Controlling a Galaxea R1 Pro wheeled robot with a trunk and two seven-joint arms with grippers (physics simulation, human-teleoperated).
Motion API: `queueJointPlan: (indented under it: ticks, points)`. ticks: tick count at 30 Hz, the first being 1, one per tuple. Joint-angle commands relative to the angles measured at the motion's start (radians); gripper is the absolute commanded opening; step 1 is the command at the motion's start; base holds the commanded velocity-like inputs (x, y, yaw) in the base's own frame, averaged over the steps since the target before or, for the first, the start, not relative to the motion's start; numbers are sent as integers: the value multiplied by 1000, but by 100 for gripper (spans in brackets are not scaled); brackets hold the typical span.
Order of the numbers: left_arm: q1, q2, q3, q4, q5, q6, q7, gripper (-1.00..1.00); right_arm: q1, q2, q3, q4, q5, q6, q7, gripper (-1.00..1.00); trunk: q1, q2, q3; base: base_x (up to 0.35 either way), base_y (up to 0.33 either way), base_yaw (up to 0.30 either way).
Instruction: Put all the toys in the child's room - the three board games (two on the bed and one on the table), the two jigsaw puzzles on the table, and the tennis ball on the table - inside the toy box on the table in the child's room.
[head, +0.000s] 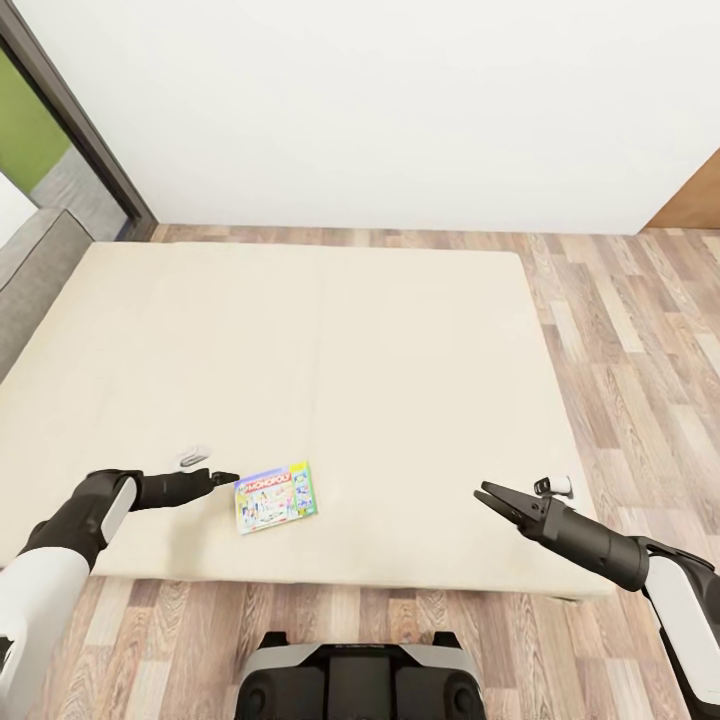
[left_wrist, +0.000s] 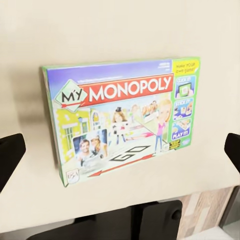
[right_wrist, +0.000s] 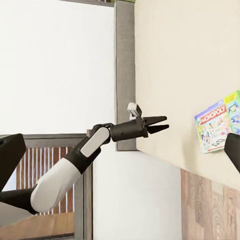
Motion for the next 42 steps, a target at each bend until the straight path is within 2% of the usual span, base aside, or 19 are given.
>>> queueJointPlan:
  ticks: [1,10,15,22,32,42]
  points:
    - [0,-1,2,0,4,6,-1,100,-1,0,-1,0,4,4,5,100,0,-2,-3,0,0,0]
    - [0,-8,2,0,1,4,1,100,-1,-7,-9,-3,2,4,8,100,0,-2,-17,0,0,0]
    - [0,-8,2,1,0,-23,2,100,-1,-9,-10,-3,2,4,9,100,0,-2,-26,0,0,0]
    - [0,-9,2,4,2,-44,61,100,-1,-8,-10,-3,2,4,9,100,0,-2,-37,0,0,0]
    - [0,-10,2,-3,6,-54,79,100,-1,-5,-10,-3,2,4,10,100,0,-2,-54,0,0,0]
    - [0,-34,2,-16,7,-67,80,100,-1,-7,-10,-3,2,4,10,100,0,-2,-70,0,0,0]
